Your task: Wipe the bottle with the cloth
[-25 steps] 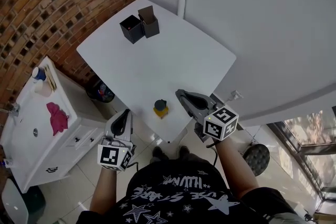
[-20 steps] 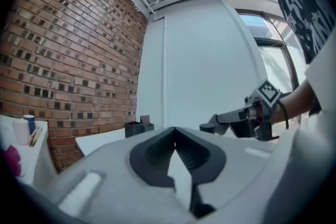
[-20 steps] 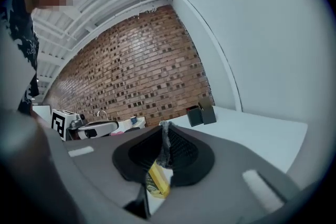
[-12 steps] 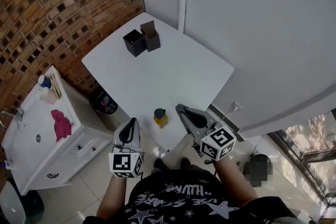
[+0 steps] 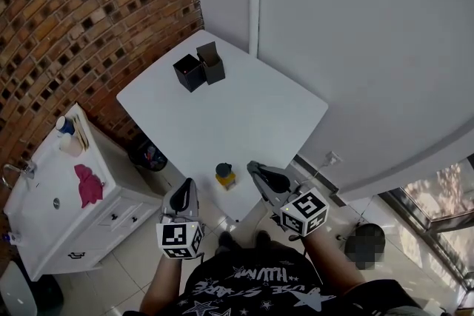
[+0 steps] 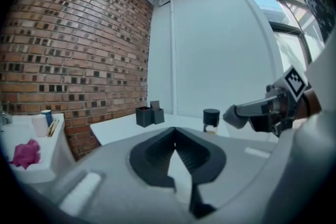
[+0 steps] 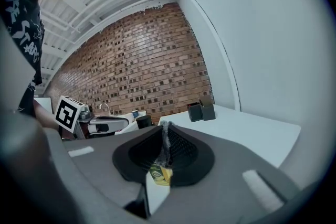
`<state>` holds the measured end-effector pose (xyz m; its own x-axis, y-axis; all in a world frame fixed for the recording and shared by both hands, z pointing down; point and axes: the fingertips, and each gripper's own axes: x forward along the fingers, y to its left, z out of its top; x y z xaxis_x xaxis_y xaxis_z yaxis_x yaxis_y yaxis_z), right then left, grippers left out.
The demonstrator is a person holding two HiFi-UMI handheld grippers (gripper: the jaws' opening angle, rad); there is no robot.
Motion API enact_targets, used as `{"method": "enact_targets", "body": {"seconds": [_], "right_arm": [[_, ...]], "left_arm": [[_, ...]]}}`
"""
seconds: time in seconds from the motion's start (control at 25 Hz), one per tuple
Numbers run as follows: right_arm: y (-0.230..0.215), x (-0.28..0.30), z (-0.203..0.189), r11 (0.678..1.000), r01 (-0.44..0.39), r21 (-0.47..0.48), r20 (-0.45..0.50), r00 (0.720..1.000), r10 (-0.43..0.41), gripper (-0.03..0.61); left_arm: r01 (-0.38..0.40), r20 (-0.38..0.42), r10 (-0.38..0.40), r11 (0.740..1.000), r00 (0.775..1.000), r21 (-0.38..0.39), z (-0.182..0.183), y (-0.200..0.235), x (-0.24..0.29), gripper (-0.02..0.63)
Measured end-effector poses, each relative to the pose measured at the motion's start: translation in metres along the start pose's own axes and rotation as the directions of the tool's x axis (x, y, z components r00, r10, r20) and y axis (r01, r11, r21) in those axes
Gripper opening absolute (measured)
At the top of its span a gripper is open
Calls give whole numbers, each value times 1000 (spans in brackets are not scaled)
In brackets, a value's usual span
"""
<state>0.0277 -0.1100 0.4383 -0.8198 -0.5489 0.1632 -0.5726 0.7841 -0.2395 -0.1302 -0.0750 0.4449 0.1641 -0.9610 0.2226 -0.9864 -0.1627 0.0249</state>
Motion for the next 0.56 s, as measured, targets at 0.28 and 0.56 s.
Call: {"method": "enact_targets", "body": {"seconds": [0.28,0.56], "right_arm": [[-3,-2,1,999,31,-19,13,999,-31,35],[-1,-3,-1,999,31,-9,11,999,-31,35]], "left_arm": [[8,-4,-8,999,1000,32,1,-6,-1,3],[38,5,-37,999,999,-20,1,-18,-1,3]]}}
